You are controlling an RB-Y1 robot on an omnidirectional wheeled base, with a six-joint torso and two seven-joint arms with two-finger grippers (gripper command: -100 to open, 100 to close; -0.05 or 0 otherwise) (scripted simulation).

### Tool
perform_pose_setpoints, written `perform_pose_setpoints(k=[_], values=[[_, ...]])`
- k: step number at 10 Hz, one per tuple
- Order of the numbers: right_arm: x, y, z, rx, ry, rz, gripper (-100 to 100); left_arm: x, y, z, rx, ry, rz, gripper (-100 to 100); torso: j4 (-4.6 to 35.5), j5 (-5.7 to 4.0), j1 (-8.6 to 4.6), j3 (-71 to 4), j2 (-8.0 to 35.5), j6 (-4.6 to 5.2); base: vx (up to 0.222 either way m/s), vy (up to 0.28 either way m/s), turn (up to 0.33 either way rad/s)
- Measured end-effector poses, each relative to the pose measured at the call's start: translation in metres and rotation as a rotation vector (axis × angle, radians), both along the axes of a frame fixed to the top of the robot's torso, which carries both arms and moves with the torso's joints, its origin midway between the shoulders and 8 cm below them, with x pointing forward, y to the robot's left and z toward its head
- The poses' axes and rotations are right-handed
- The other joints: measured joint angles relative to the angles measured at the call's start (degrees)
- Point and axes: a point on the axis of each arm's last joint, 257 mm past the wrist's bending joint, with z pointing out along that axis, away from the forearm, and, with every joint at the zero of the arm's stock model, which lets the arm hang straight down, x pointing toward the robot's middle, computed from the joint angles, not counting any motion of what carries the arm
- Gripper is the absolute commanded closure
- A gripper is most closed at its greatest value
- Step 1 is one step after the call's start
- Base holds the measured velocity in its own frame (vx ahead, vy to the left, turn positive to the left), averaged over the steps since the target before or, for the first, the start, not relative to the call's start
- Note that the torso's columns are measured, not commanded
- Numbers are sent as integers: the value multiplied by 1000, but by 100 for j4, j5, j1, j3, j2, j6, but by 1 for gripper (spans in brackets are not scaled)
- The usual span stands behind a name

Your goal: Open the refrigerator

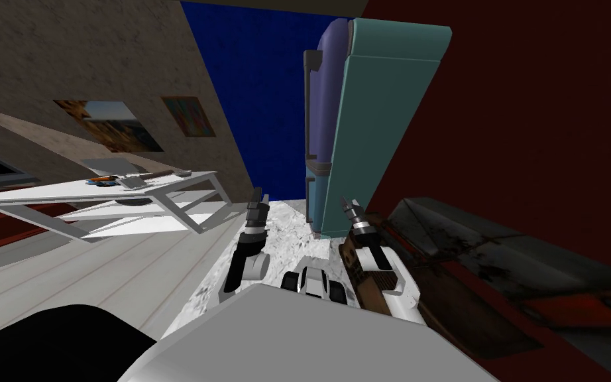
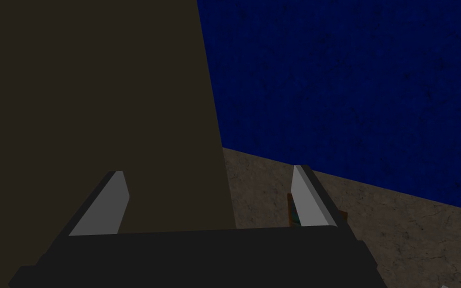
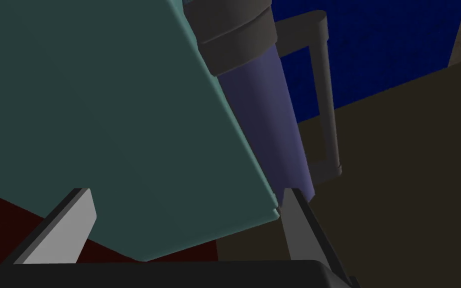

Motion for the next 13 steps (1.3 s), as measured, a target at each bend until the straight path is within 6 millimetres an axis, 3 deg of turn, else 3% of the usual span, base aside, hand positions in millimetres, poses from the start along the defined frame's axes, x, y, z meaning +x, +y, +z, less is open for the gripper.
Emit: perform_pose_setpoints(k=[13], values=[[57,64,-32,-579,0,-102,-100,0,0,0,0,0,0,0,-2,0,0,-4,-7,0,50,35,-1]])
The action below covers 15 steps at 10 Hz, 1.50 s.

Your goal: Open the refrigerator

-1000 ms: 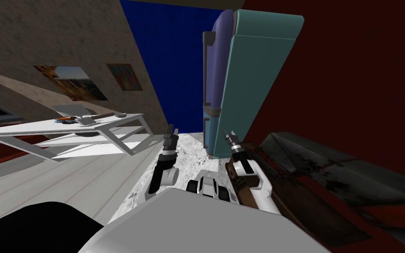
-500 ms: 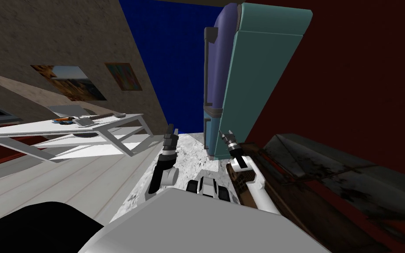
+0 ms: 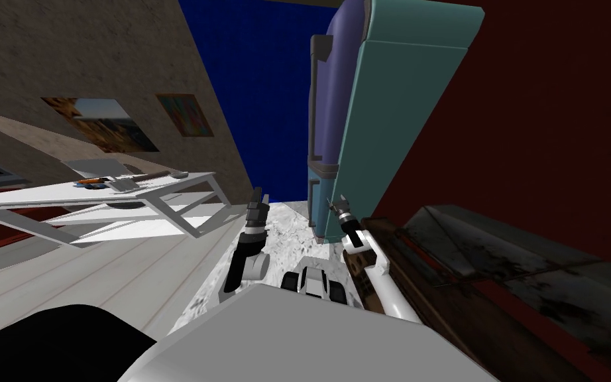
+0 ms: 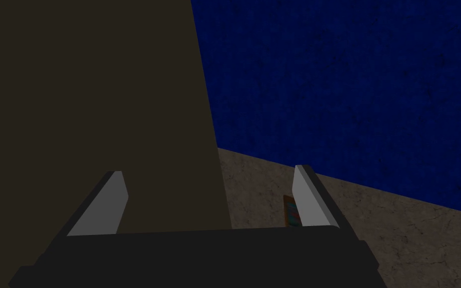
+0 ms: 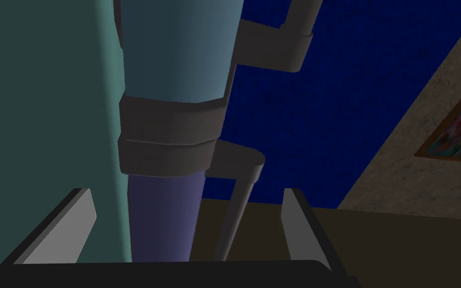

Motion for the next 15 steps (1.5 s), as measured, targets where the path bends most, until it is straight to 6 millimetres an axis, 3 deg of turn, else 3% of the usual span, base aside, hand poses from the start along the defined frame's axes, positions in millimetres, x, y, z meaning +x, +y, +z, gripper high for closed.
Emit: perform_pose_setpoints(k=[6,15], values=[[29,29,-16,-327,-21,-58,-100,0,0,0,0,0,0,0,-1,1,5,-1,-2,0,50,42,0],[62,48,-27,-788,-85,-156,-100,0,0,0,0,0,0,0,1,-1,-4,3,5,1,50,35,-1]])
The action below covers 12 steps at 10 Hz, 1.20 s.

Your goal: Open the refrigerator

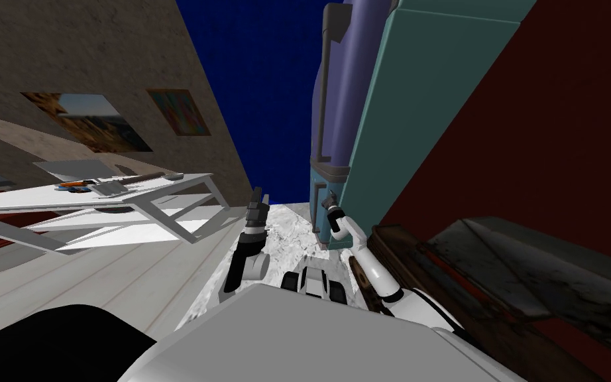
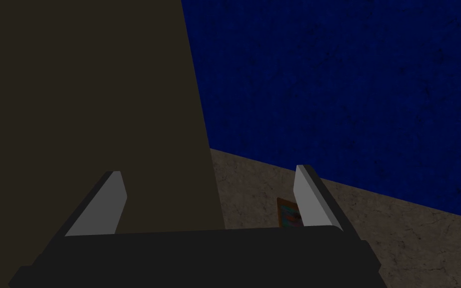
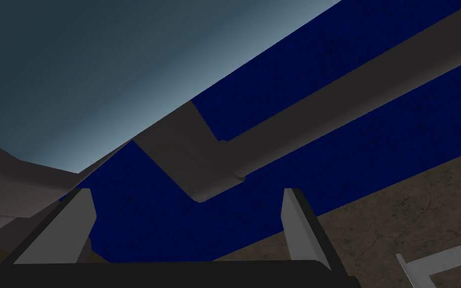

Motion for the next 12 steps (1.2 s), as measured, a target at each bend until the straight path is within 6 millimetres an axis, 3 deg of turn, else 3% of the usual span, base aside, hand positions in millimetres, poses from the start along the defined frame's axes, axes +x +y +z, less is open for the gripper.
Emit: perform_pose_setpoints(k=[8,11,12], values=[[30,-9,7,-419,-97,-102,-100,0,0,0,0,0,0,0,0,0,0,-2,-3,-1,42,36,-1],[34,-14,11,-495,-118,-125,-100,0,0,0,0,0,0,0,1,0,-1,1,2,-1,31,-13,23],[32,-6,12,-493,-117,-127,-100,0,0,0,0,0,0,0,-1,-4,-15,-3,-7,-2,59,-120,91]])
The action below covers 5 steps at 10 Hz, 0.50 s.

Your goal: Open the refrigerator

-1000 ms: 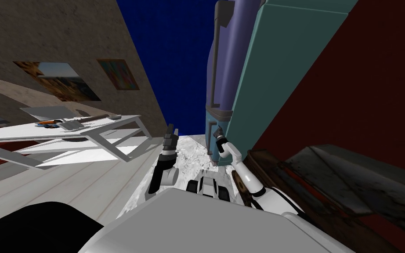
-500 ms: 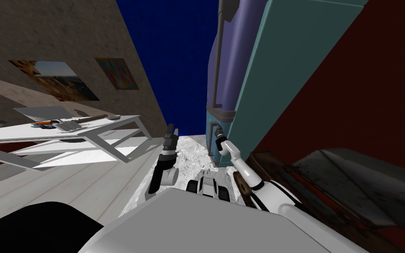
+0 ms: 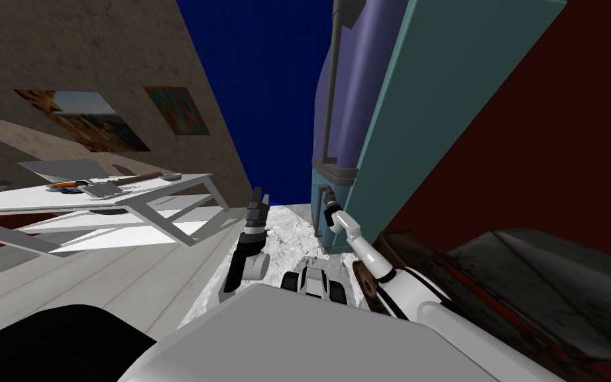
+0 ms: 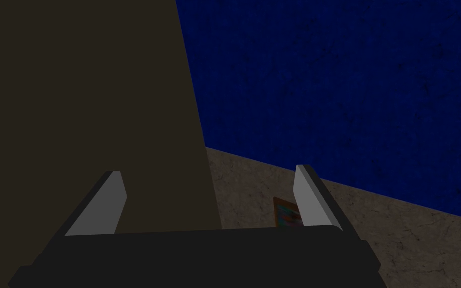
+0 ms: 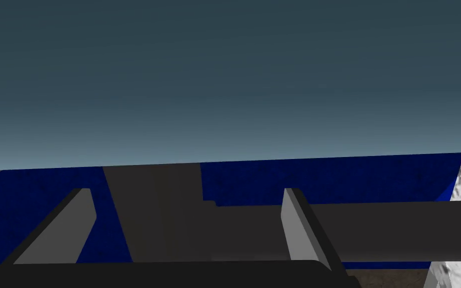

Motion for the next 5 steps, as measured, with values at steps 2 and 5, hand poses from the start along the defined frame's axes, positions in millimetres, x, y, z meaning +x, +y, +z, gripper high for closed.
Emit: perform_pose_setpoints(k=[2,5], values=[[-5,12,0,-1,0,-15,-100,0,0,0,0,0,0,0,-2,-1,0,-3,-4,4,61,-124,63],[-12,33,3,-3,-1,-34,-100,0,0,0,0,0,0,0,1,8,30,3,6,1,55,-95,57]])
